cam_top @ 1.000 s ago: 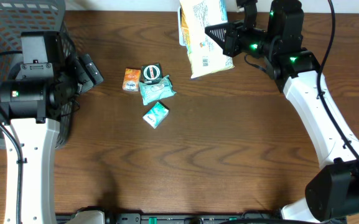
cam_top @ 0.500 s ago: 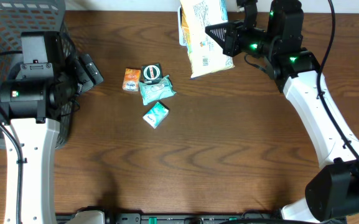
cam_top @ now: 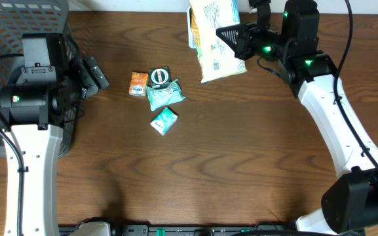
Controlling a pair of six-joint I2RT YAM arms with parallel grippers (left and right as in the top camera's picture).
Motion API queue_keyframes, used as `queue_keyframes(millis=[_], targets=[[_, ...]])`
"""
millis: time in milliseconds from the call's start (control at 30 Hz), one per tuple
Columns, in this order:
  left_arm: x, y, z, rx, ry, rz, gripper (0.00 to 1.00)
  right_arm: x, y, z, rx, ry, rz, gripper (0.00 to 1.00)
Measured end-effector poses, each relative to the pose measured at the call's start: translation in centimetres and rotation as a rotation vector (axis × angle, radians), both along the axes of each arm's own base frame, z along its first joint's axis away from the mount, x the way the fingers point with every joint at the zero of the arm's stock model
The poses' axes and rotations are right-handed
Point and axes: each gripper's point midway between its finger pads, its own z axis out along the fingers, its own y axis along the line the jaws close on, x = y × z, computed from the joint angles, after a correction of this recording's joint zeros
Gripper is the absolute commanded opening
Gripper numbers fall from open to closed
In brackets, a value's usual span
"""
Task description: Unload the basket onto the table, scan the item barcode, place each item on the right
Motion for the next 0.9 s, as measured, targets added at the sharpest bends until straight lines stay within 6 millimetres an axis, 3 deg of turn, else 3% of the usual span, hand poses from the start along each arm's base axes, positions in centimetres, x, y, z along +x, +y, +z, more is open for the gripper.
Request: queue_keyframes(millis=[367, 567, 733, 900], targets=[[0.0, 0.0, 0.0, 0.000, 0.000, 0.000, 0.98, -0.2, -0.1, -0.5, -0.018, 0.007, 0.003, 0.01], [0.0, 0.0, 0.0, 0.000, 0.000, 0.000, 0.98, 0.4, -1.7, -3.2, -0.126, 0.076, -0.106, 0.01], [0.0, 0.0, 0.0, 0.000, 0.000, 0.000, 0.98, 1.0, -4.3, -7.0, -0.378, 0.105, -0.281, 0.01], [0.0, 0.0, 0.0, 0.000, 0.000, 0.000, 0.98, 1.6, -8.3, -10.7, -0.805, 0.064, -0.512, 0.01]])
